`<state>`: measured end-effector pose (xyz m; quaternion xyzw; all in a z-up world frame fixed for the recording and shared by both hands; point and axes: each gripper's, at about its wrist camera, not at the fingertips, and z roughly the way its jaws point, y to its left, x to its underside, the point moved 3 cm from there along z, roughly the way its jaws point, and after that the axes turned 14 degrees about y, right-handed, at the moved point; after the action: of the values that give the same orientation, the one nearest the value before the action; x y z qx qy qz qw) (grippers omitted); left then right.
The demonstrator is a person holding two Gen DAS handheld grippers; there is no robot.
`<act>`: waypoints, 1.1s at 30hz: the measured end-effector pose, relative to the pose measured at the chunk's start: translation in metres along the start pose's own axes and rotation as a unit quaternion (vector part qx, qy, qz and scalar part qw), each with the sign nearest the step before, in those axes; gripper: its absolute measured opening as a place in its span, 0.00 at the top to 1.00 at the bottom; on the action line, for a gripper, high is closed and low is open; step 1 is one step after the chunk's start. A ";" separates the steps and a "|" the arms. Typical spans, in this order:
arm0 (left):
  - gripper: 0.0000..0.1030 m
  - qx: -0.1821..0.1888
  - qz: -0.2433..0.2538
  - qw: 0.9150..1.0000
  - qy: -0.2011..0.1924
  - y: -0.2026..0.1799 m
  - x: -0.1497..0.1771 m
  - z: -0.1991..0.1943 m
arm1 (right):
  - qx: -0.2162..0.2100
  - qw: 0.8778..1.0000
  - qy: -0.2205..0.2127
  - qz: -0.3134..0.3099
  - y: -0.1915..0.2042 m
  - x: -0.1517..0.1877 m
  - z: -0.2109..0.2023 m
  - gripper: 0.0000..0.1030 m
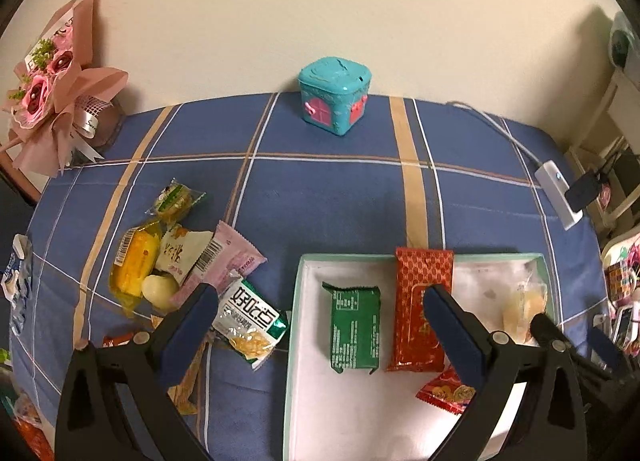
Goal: Organize snacks
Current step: 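Withdraw both tools from the tray back toward the snack pile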
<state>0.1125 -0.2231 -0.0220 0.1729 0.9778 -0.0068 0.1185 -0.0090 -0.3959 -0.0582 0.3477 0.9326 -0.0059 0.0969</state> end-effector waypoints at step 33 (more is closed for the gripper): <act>0.01 -0.030 -0.012 0.999 0.006 0.057 0.053 -0.021 | 0.028 0.999 -0.012 0.011 0.011 0.046 -0.043 0.00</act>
<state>0.0786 -0.1508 -0.0127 0.1580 0.9801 0.0225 0.1178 -0.0437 -0.3547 -0.0240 0.3604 0.9269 -0.0351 0.0986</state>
